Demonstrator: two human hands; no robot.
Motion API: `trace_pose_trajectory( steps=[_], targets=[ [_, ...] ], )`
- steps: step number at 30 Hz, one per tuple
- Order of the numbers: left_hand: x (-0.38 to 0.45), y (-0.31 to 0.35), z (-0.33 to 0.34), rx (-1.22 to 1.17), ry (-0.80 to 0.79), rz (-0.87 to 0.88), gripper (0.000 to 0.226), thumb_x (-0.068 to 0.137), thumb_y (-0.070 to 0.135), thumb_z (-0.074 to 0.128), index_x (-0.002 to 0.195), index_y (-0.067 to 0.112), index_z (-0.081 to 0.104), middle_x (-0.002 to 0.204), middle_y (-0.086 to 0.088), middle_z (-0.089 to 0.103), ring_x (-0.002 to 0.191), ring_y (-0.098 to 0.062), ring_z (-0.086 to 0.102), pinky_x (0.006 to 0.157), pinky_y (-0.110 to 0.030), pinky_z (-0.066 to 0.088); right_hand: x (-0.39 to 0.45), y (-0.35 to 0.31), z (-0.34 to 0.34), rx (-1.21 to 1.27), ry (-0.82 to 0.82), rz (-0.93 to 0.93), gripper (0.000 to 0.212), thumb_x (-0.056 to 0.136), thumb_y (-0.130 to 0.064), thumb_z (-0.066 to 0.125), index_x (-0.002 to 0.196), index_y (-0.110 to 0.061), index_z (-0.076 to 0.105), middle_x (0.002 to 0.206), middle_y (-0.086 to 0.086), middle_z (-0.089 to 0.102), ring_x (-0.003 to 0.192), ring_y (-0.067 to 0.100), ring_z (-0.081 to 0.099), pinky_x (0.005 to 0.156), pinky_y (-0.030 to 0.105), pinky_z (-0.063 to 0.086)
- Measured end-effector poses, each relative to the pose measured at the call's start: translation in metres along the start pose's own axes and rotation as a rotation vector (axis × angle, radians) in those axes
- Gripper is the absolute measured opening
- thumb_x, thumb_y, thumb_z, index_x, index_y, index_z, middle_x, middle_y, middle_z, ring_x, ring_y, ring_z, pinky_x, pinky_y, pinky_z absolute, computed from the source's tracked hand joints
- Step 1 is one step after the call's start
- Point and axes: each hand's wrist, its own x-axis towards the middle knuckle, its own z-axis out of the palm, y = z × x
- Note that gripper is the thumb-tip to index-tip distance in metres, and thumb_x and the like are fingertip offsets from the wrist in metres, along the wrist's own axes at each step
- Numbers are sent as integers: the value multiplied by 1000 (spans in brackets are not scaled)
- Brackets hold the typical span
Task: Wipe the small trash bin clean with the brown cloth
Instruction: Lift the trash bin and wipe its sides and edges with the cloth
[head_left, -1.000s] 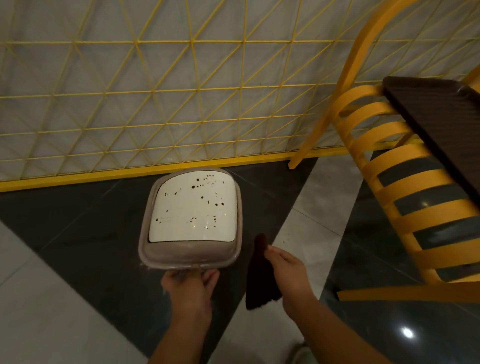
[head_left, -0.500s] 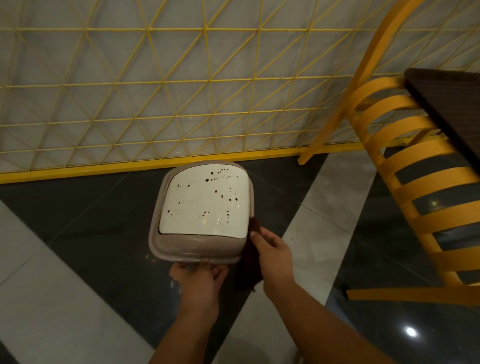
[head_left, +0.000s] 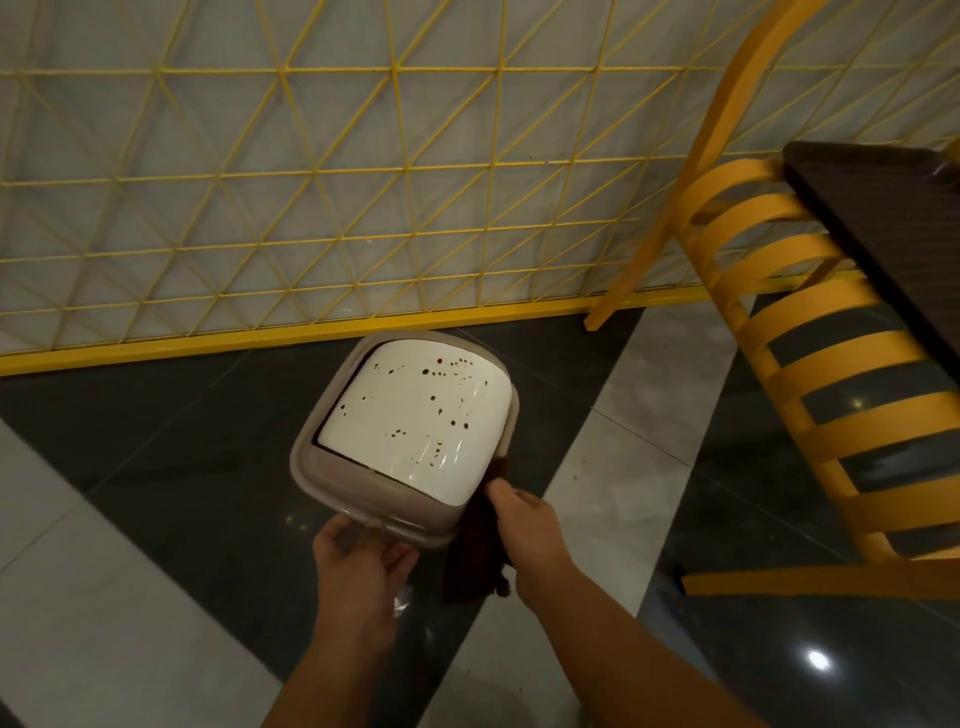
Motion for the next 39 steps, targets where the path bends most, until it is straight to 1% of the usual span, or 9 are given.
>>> trace_pose_trajectory(
  steps=[4, 6, 8, 12, 15, 20, 28, 34, 39],
  targets=[
    [-12, -14, 6, 73, -18, -23, 45, 86, 1, 55, 130, 7, 48, 115, -24, 64, 91, -31, 67, 72, -47, 59, -17, 21, 13, 86, 28, 22, 22, 86, -29, 57, 78, -10, 64, 81, 9, 67, 77, 19, 62, 61, 26, 48],
    [-17, -19, 12, 96, 66, 9, 39, 84, -1, 54, 121, 11, 48, 115, -25, 62, 99, -37, 63, 89, -56, 52, -24, 29, 20, 165, 65, 15, 20, 87, -28, 59, 86, -11, 69, 86, 6, 70, 81, 17, 64, 60, 24, 48],
    [-17, -17, 17, 93, 119, 46, 36, 87, -2, 52, 112, 22, 45, 111, -20, 61, 104, -39, 61, 92, -53, 51, -28, 31, 24, 207, 102, -16, 15, 87, -28, 61, 85, -15, 70, 84, 2, 70, 79, 14, 64, 57, 22, 46],
    [-15, -10, 17, 42, 39, 42, 35, 91, -7, 47, 105, 26, 45, 107, -17, 62, 92, -31, 65, 69, -36, 55, -12, 13, 16, 155, 156, -97, 17, 83, -24, 62, 68, -15, 62, 71, 4, 65, 69, 15, 59, 57, 25, 46],
    [-13, -6, 15, 30, 18, 36, 35, 95, -2, 45, 94, 32, 45, 109, -16, 63, 88, -26, 66, 61, -30, 53, 11, -12, 5, 171, 208, -92, 12, 84, -23, 62, 80, -12, 65, 80, 4, 66, 75, 16, 60, 60, 26, 46],
    [-12, -8, 14, 32, 18, 38, 31, 96, -2, 45, 103, 29, 44, 118, -19, 61, 95, -30, 66, 62, -30, 54, 28, -29, 1, 190, 287, -71, 18, 86, -29, 62, 101, -18, 65, 96, 3, 65, 89, 19, 60, 83, 38, 52],
    [-18, -5, 13, 102, 11, 78, 29, 93, 5, 50, 111, 27, 44, 106, -11, 61, 104, -36, 61, 93, -57, 49, -14, 33, 38, 238, 221, 8, 17, 82, -23, 62, 95, -13, 62, 88, 4, 66, 75, 14, 60, 56, 23, 43],
    [-18, -3, 16, 25, -28, 46, 27, 96, 2, 47, 109, 26, 44, 107, -14, 63, 95, -30, 65, 70, -34, 53, 13, -11, 14, 162, 240, -45, 21, 82, -26, 60, 97, -11, 62, 92, 6, 64, 82, 17, 58, 69, 31, 46],
    [-11, -5, 13, 42, -29, 23, 28, 98, 4, 44, 104, 31, 45, 112, -13, 63, 96, -29, 67, 68, -34, 53, 39, -51, -5, 157, 257, -2, 13, 85, -28, 62, 93, -18, 64, 96, 8, 63, 89, 24, 59, 80, 37, 51]
  ],
)
